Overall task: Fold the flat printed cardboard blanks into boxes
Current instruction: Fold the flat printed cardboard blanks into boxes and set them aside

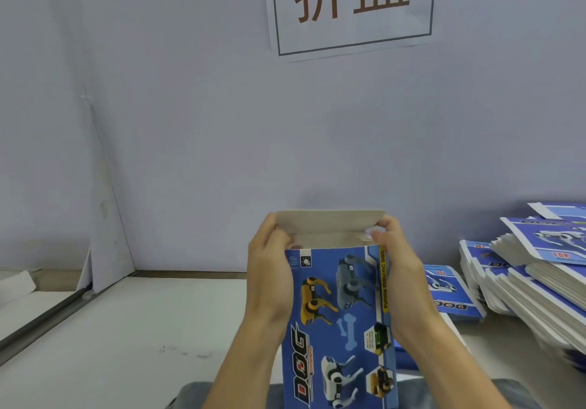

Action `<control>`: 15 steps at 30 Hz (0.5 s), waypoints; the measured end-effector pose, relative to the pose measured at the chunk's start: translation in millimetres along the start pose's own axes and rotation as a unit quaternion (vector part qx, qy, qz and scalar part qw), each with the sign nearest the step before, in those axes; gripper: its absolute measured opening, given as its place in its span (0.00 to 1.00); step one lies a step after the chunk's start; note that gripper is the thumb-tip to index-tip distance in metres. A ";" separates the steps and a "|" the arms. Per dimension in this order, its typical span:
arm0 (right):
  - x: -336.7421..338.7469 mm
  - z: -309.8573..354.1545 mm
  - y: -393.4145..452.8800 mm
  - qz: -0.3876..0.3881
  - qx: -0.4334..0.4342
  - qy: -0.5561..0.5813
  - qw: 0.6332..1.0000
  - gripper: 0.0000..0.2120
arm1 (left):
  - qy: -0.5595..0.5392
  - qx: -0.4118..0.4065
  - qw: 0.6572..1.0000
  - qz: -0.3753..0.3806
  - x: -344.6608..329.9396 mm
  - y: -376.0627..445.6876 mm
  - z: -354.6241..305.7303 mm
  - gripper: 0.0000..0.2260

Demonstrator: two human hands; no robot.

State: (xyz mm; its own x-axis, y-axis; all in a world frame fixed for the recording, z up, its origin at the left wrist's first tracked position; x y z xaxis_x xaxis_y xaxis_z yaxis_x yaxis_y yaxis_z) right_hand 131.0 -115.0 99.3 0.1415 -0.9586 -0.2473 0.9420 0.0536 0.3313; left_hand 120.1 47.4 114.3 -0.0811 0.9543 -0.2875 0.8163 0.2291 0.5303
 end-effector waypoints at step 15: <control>2.8 -1.8 -1.7 0.037 0.044 -0.006 0.998 0.14 | 0.100 -0.060 0.989 0.094 10.7 -5.8 -3.2 0.16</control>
State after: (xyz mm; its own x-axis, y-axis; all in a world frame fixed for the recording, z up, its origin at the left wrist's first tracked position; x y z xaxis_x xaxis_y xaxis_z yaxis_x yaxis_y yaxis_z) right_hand 130.3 -117.3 96.5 0.2056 -0.9561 -0.2088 0.8984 0.0998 0.4276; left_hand 112.7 56.9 110.7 -0.0558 0.9983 -0.0180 0.7555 0.0540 0.6530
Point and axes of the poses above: each hand's wrist, its own y-axis towards the middle knuckle, its own x-axis out of the back of the hand, z = x × y, the point moved 5 cm from there along y, towards the middle knuckle, and after that the axes turned 4 degrees about -x, right-handed, at the moved point
